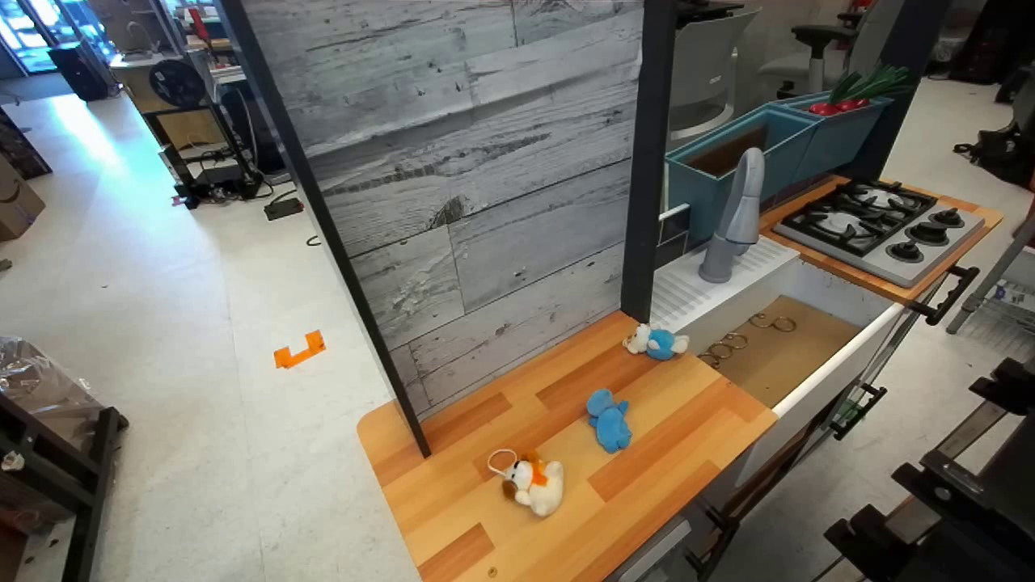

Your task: Move the blue toy to the right

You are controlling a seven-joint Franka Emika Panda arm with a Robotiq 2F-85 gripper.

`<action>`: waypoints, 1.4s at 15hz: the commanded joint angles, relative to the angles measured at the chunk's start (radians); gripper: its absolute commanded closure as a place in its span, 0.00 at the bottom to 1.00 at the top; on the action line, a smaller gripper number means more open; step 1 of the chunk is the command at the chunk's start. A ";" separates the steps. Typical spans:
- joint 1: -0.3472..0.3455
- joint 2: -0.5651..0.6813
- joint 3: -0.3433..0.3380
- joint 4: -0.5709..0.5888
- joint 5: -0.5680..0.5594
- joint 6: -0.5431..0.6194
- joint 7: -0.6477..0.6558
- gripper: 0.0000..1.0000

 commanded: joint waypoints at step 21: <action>0.261 0.732 0.104 0.063 -0.170 0.752 0.337 0.00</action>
